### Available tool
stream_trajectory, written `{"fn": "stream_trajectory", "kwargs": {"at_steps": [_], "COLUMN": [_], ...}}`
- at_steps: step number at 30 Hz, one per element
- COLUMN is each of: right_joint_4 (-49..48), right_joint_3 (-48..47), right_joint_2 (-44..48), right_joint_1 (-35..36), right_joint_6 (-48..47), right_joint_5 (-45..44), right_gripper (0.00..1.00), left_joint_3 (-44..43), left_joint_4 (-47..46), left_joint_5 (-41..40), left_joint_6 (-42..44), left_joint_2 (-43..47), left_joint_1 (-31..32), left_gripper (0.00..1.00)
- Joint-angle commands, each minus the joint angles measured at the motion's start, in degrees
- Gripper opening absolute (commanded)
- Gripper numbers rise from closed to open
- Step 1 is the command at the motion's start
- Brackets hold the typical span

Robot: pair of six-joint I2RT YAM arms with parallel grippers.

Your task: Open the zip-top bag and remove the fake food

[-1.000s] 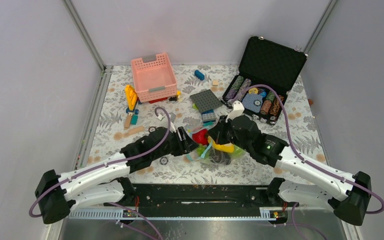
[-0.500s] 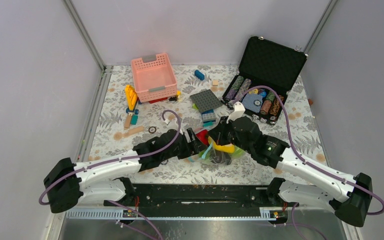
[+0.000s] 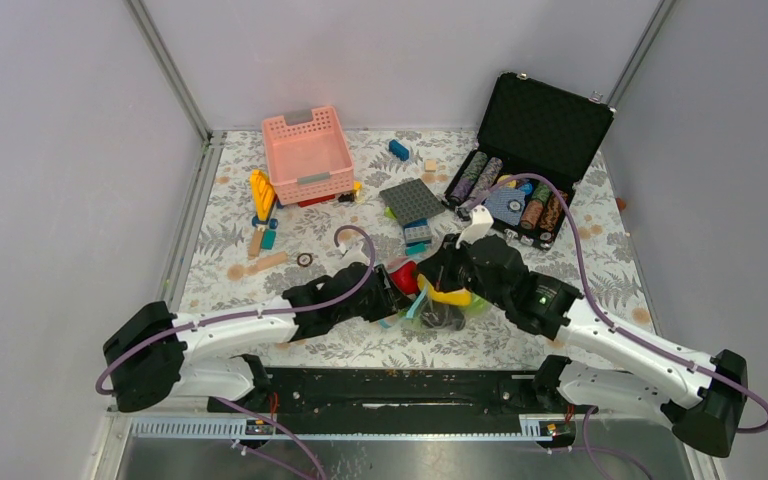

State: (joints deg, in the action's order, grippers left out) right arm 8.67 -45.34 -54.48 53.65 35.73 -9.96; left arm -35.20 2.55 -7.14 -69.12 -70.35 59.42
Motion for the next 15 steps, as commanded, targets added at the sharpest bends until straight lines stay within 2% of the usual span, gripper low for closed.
{"fn": "stream_trajectory", "kwargs": {"at_steps": [1, 4, 7, 15], "right_joint_4": [-3.2, -2.9, -2.4, -1.4], "right_joint_3": [0.7, 1.9, 2.8, 4.8], "right_joint_2": [2.0, 2.8, 3.5, 4.3], "right_joint_1": [0.6, 0.6, 0.6, 0.6], "right_joint_6": [0.2, 0.3, 0.2, -0.1], "right_joint_5": [-2.9, -5.2, -7.3, -10.0], "right_gripper": [0.0, 0.0, 0.0, 0.0], "left_joint_3": [0.2, -0.9, -2.5, -10.0], "left_joint_4": [-2.8, -0.1, 2.8, 9.9], "left_joint_5": [-1.9, -2.3, -2.1, -1.5], "left_joint_6": [1.1, 2.6, 4.6, 11.9], "left_joint_2": [3.2, 5.5, 7.6, 12.9], "left_joint_1": [0.5, 0.5, 0.5, 0.4], "left_gripper": [0.3, 0.22, 0.18, 0.18]}}
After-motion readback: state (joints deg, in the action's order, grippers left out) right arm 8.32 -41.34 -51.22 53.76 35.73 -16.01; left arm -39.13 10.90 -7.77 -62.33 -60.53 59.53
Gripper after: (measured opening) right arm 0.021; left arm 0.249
